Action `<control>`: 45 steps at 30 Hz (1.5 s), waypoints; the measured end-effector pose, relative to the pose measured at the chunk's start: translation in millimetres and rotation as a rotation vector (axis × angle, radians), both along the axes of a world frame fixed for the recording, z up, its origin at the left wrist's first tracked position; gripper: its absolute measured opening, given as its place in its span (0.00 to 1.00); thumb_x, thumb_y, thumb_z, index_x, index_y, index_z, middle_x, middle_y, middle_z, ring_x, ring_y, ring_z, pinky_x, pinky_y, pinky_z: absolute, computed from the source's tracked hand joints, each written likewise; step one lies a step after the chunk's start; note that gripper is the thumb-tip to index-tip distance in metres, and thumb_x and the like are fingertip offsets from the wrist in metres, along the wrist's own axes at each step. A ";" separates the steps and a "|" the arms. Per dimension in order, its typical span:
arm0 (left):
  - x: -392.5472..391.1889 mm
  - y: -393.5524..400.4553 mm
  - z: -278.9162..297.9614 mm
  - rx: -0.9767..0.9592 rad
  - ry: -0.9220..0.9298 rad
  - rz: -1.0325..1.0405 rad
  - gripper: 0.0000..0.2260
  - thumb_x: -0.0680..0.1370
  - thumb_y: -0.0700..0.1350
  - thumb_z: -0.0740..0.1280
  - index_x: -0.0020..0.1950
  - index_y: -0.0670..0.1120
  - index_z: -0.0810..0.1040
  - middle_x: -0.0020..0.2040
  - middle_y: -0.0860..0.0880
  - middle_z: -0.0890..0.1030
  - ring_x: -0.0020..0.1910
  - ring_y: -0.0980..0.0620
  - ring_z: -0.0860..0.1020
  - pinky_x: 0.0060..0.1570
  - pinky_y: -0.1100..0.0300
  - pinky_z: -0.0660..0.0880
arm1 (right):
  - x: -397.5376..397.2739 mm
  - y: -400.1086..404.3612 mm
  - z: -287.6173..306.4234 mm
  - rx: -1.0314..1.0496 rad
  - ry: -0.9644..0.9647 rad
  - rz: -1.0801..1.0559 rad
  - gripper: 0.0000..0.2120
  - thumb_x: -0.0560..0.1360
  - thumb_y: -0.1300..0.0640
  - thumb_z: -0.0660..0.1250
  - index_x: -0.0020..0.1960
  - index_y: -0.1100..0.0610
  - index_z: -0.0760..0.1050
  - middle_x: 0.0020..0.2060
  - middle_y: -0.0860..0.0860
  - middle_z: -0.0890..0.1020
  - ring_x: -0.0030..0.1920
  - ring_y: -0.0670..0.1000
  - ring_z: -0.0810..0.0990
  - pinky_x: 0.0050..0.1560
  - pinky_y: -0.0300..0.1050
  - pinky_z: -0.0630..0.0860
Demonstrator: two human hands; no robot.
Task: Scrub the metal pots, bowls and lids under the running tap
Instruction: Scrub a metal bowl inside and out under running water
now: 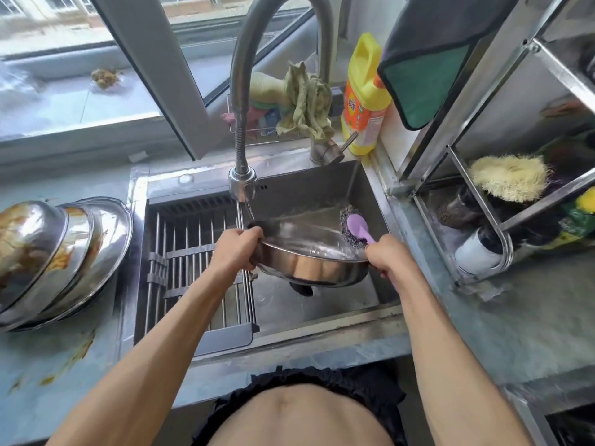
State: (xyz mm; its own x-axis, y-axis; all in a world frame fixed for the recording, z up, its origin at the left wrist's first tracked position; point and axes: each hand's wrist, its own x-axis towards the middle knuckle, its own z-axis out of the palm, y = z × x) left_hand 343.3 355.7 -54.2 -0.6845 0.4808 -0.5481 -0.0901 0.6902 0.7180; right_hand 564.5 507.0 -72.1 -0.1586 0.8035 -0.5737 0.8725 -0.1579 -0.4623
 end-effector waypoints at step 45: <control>1.6 -23.2 -12.6 0.291 0.064 0.165 0.31 0.73 0.28 0.61 0.73 0.51 0.71 0.57 0.56 0.79 0.51 0.65 0.80 0.52 0.65 0.79 | -63.1 -19.0 -4.8 0.271 -0.053 0.475 0.14 0.78 0.60 0.61 0.63 0.58 0.75 0.57 0.62 0.78 0.56 0.65 0.78 0.46 0.49 0.69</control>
